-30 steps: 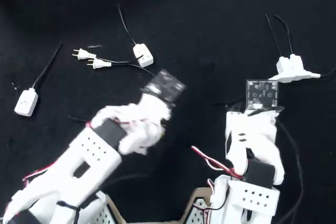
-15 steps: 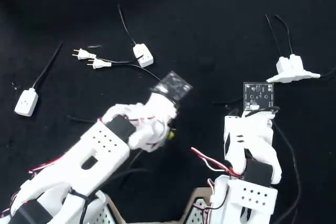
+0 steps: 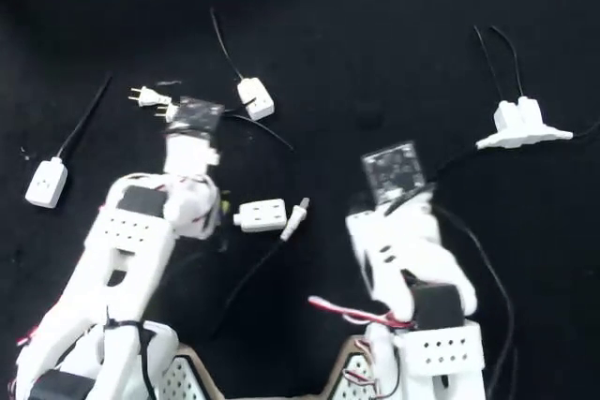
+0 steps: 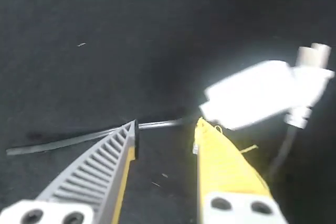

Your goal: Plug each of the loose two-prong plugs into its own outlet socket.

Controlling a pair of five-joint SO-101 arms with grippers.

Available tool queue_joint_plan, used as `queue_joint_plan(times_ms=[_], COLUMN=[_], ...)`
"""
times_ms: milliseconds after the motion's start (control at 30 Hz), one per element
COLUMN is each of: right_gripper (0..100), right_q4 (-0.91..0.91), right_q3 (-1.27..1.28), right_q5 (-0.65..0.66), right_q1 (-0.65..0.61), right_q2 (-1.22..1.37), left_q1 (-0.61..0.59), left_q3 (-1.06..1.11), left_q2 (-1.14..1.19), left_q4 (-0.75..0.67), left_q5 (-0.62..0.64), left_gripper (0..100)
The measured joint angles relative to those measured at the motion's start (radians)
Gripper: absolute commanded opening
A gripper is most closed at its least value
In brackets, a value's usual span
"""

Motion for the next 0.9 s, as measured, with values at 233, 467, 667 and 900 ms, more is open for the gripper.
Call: queue_joint_plan(times_ms=[233,467,667,900], right_gripper=[12.6,12.7,12.7,12.7], right_q4=[0.0,-0.074,-0.238,-0.42], right_q3=[-0.06,-0.072,-0.072,-0.072], right_q5=[-0.002,-0.086,-0.295,-0.427], right_q1=[-0.167,-0.282,-0.373,-0.382], right_q2=[0.0,0.132,0.408,0.74], left_q1=[-0.107,-0.115,-0.115,-0.115], left_q3=[0.137,0.157,0.157,0.157], left_q2=[0.0,0.0,0.0,0.0], left_q4=[-0.147,-0.18,-0.181,-0.181], left_q5=[0.0,0.009,0.095,0.103], left_gripper=[19,19,19,19])
